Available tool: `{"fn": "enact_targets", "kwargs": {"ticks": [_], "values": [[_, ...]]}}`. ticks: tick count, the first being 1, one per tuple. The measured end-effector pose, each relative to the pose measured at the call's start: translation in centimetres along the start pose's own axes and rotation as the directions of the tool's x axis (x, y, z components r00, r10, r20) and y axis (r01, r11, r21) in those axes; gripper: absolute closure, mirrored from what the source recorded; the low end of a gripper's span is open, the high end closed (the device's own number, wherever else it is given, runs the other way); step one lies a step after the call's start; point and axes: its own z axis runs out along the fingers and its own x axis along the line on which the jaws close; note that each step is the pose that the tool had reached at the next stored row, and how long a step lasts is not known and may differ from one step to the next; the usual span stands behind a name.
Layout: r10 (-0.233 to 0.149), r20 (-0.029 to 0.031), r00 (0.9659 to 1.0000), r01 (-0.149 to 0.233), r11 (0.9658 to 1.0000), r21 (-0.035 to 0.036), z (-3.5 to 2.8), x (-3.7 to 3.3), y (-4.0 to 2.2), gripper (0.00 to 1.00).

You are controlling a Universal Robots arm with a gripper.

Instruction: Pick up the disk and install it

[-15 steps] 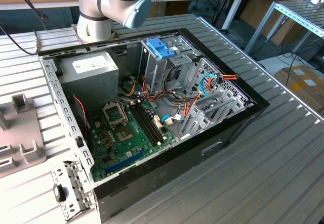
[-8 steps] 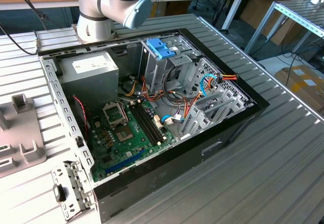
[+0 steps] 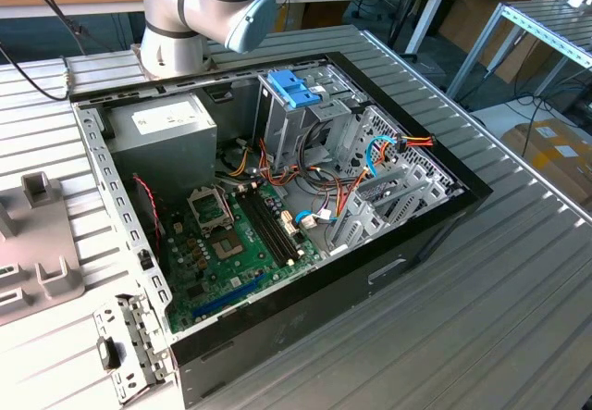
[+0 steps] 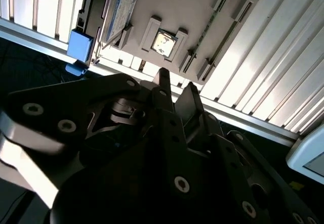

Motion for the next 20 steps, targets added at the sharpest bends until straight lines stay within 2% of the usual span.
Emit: {"fn": "enact_targets", "kwargs": {"ticks": [1, 2, 3, 15, 18, 20], "values": [[0.000, 0.0000, 1.0000, 0.000, 1.0000, 0.0000, 0.00, 0.00, 0.00, 0.64], [0.000, -0.0001, 1.0000, 0.000, 1.0000, -0.0001, 0.00, 0.00, 0.00, 0.64], [0.000, 0.0000, 1.0000, 0.000, 1.0000, 0.0000, 0.00, 0.00, 0.00, 0.58], [-0.004, -0.0002, 1.0000, 0.004, 1.0000, -0.0001, 0.16, -0.11, 0.01, 0.58], [-0.039, -0.0016, 0.9992, 0.039, 0.9992, -0.0009, 0.22, -0.19, 0.02, 0.58], [-0.071, -0.0031, 0.9975, 0.071, 0.9975, -0.0019, 0.25, -0.23, 0.02, 0.58]]}}
